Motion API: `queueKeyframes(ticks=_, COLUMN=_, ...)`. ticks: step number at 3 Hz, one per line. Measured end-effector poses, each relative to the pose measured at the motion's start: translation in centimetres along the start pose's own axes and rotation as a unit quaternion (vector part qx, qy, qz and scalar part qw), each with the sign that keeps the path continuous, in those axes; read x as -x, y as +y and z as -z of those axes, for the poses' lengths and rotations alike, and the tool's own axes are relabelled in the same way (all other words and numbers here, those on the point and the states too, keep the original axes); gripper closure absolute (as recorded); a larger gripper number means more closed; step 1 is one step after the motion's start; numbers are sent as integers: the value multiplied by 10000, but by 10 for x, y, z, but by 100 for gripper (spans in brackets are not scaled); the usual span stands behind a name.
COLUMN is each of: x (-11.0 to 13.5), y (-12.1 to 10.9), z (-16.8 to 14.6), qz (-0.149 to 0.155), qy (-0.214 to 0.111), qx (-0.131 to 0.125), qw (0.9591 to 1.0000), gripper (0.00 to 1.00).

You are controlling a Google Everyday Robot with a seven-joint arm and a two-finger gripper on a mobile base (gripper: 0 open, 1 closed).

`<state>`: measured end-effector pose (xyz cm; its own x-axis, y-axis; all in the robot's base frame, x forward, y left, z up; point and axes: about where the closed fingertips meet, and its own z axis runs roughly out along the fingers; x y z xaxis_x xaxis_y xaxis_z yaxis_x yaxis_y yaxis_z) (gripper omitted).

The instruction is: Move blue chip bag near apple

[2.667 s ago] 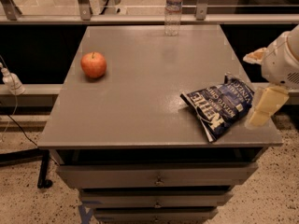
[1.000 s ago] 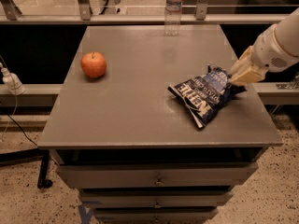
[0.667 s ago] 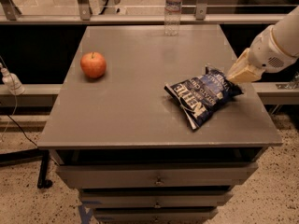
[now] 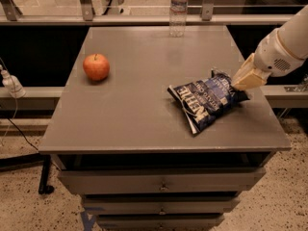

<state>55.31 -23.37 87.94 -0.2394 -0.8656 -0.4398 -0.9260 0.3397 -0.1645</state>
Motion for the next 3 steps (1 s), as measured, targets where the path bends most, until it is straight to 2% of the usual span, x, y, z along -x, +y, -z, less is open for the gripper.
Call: queueKeyframes(ticks=3, x=11, y=14, z=-6, qz=-8, qy=-172, qx=419, qw=9990, gripper=12)
